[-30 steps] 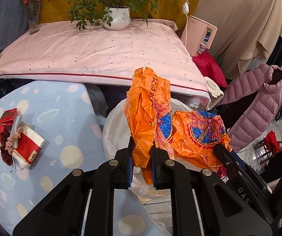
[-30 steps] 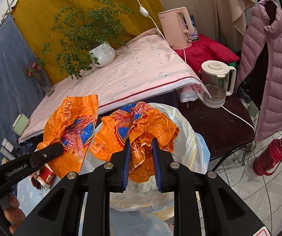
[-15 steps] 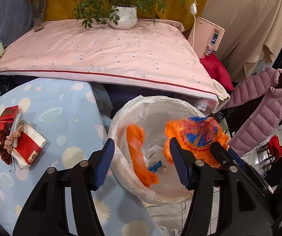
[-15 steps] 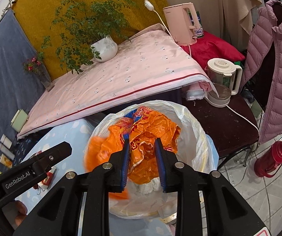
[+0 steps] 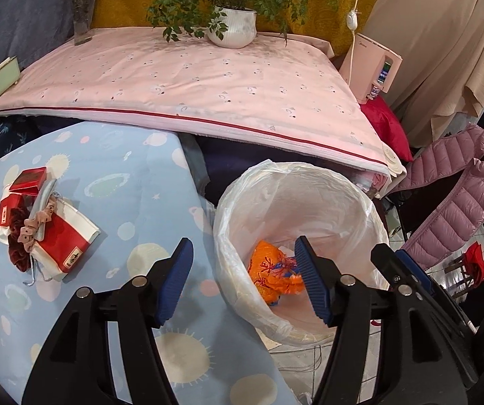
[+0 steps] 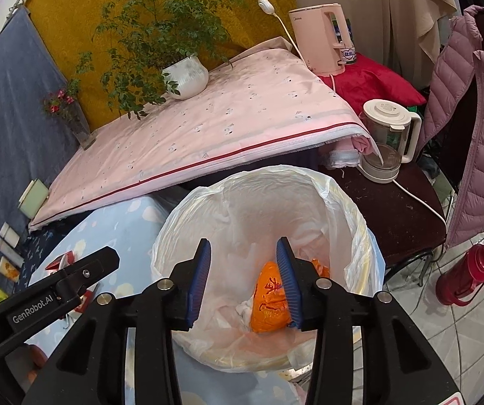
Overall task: Collect trash
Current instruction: 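Open both grippers over the bin to drop the orange bags, then move both grippers back over the cups and scrunchie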
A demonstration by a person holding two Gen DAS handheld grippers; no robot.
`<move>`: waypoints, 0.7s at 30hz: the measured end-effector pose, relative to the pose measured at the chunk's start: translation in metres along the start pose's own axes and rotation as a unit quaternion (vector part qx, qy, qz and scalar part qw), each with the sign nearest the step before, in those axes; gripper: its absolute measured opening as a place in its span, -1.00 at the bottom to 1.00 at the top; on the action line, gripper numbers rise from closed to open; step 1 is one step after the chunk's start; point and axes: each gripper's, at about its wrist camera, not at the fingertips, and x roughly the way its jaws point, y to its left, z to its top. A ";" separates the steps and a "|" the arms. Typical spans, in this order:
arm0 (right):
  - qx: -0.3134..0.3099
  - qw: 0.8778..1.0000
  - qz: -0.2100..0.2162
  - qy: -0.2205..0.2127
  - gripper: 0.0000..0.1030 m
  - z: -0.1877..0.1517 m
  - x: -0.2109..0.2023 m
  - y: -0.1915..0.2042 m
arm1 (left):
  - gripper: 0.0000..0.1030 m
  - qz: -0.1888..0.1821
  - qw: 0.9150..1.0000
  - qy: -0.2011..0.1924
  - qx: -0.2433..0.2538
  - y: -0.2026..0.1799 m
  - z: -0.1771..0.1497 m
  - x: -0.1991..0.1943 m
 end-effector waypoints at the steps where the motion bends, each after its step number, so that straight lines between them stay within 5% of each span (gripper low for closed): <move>1: -0.001 1.000 0.000 0.000 -0.22 -0.001 -0.001 0.001 | 0.15 0.001 1.000 0.000 -0.001 0.002 -0.001 -0.001; 21: -0.052 0.999 0.015 0.000 -0.09 -0.014 -0.016 0.057 | 0.15 0.018 0.998 -0.017 -0.051 0.058 -0.012 -0.030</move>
